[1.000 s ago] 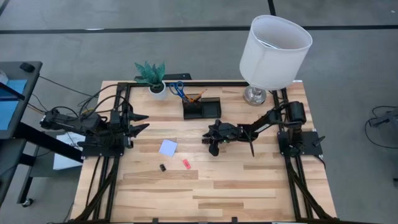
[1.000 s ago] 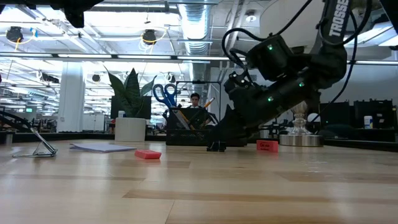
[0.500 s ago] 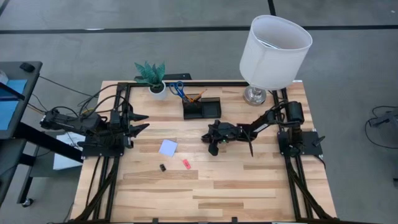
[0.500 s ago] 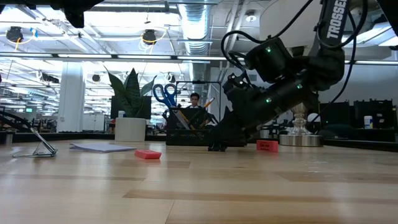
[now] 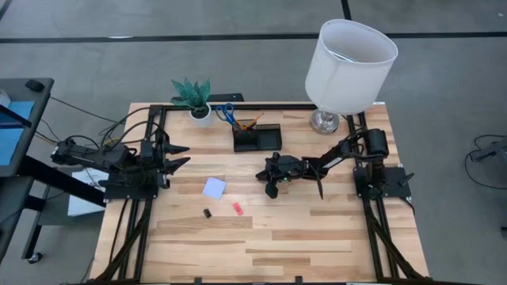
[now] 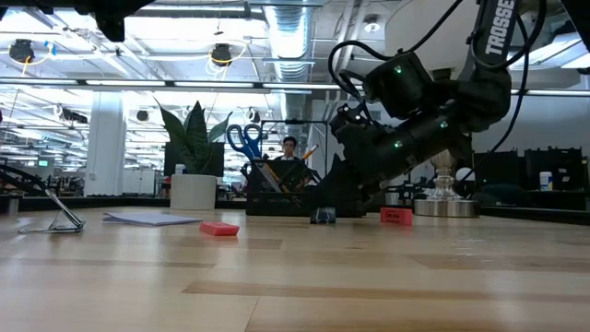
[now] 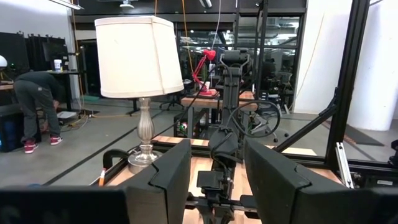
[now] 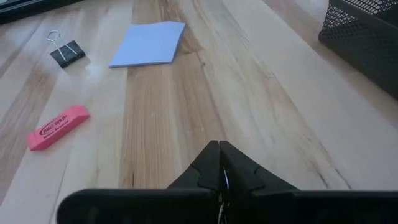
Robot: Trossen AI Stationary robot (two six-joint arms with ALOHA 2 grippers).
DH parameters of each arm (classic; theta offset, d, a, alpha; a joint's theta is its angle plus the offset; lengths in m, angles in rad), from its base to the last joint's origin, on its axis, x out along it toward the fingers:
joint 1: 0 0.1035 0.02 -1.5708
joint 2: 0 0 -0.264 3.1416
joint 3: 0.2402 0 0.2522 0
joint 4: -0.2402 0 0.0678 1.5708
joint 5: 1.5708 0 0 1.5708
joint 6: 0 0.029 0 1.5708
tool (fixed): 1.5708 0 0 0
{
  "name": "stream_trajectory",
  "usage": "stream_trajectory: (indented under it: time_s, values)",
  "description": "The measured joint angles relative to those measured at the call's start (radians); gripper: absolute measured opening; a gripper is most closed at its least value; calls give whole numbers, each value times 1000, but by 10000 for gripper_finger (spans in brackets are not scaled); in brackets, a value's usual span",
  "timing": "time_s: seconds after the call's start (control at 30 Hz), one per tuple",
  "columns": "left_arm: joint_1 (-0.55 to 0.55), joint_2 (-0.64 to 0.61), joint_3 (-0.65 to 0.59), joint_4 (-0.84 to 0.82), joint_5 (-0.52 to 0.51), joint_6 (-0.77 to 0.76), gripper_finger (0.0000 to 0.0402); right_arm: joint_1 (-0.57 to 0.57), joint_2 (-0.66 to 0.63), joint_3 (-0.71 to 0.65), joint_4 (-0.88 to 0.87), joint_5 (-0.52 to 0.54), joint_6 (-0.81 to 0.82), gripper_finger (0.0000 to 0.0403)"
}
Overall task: Pick and place office supplies into organizer
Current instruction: Put the top black binder clip into the desk organizer
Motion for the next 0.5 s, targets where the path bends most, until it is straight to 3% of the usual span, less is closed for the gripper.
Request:
stream_trajectory:
  time_s: [0.23,0.5]
  values:
    - [0,0,0,-6,0,-8,142,-1,-19,58,-68,-4,-57,0]
    - [0,0,0,-7,0,-15,142,-32,-62,250,-352,-4,-225,0]
